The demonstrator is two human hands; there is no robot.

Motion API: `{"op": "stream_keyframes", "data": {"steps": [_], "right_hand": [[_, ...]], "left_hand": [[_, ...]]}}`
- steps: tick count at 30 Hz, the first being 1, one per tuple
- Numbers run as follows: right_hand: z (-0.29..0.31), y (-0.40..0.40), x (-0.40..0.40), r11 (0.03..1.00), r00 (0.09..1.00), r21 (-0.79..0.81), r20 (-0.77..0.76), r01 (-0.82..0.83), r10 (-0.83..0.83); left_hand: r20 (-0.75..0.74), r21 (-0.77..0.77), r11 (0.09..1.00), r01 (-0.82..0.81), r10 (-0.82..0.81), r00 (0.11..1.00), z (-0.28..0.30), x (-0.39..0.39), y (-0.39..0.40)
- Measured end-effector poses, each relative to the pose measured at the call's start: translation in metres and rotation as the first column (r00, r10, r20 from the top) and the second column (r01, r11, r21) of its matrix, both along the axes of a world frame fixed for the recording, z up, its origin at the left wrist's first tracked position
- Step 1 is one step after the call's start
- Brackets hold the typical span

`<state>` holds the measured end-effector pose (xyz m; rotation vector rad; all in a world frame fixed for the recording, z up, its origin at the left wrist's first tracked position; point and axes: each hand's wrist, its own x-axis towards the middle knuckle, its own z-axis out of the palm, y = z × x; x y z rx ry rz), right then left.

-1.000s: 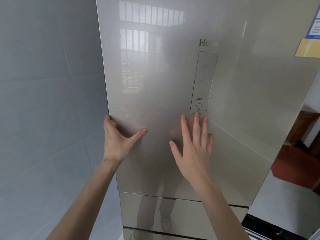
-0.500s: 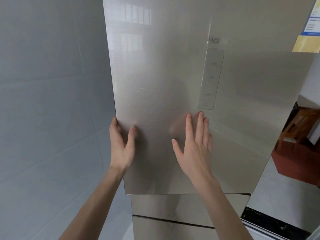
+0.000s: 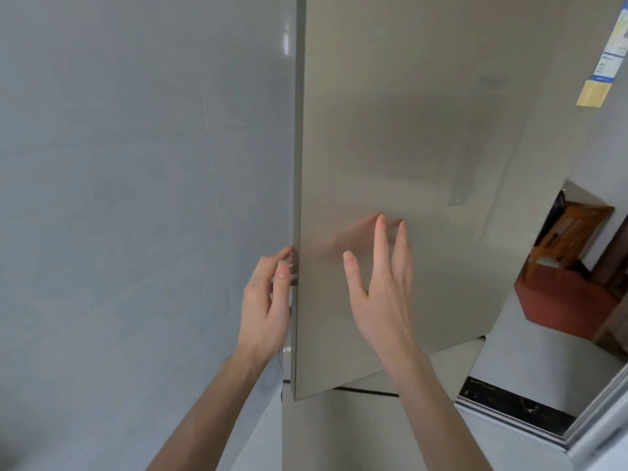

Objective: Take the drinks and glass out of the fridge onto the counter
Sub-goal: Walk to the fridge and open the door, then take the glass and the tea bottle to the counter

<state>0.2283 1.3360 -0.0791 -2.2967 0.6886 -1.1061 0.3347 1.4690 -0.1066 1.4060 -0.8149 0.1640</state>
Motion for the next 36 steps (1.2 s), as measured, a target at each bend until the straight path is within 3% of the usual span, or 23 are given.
{"op": "stream_keyframes", "data": {"steps": [5, 9, 12, 14, 15, 20, 23, 26, 30, 36], "right_hand": [[0.008, 0.055, -0.045, 0.999, 0.998, 0.031, 0.054, -0.011, 0.01], [0.007, 0.09, -0.08, 0.997, 0.991, -0.001, 0.108, 0.074, -0.073], [0.011, 0.11, -0.106, 0.887, 0.933, -0.318, 0.242, 0.335, -0.266], [0.013, 0.115, -0.119, 0.779, 0.921, -0.512, 0.327, 0.362, -0.213], [0.015, 0.118, -0.123, 0.788, 0.929, -0.529, 0.343, 0.314, -0.139], [0.024, 0.129, -0.134, 0.894, 0.935, -0.423, 0.354, 0.151, 0.009], [0.031, 0.126, -0.14, 0.992, 0.944, -0.129, 0.326, -0.005, 0.047], [0.028, 0.108, -0.147, 0.999, 0.933, 0.03, 0.357, 0.034, -0.043], [0.022, 0.092, -0.155, 0.996, 0.91, 0.052, 0.406, 0.075, -0.09], [0.028, 0.073, -0.151, 0.98, 0.898, 0.157, 0.438, -0.12, 0.04]], "left_hand": [[0.104, 0.024, 0.997, 0.077, -0.079, 0.991, -0.009, -0.037, 0.026], [0.184, 0.018, 0.987, 0.161, -0.161, 0.97, -0.015, -0.074, 0.043], [0.238, -0.018, 0.992, 0.125, -0.118, 0.964, -0.015, -0.097, 0.052], [0.229, -0.03, 0.991, 0.131, -0.121, 0.966, -0.014, -0.107, 0.052], [0.214, -0.032, 0.989, 0.146, -0.136, 0.967, -0.013, -0.111, 0.051], [0.18, -0.013, 0.976, 0.215, -0.209, 0.961, -0.011, -0.122, 0.05], [0.16, -0.004, 0.977, 0.214, -0.211, 0.964, -0.013, -0.121, 0.049], [0.138, -0.006, 0.977, 0.212, -0.209, 0.968, -0.015, -0.121, 0.045], [0.124, 0.027, 0.973, 0.231, -0.232, 0.965, -0.013, -0.125, 0.032], [0.108, 0.018, 0.967, 0.254, -0.254, 0.961, -0.006, -0.131, 0.008]]}}
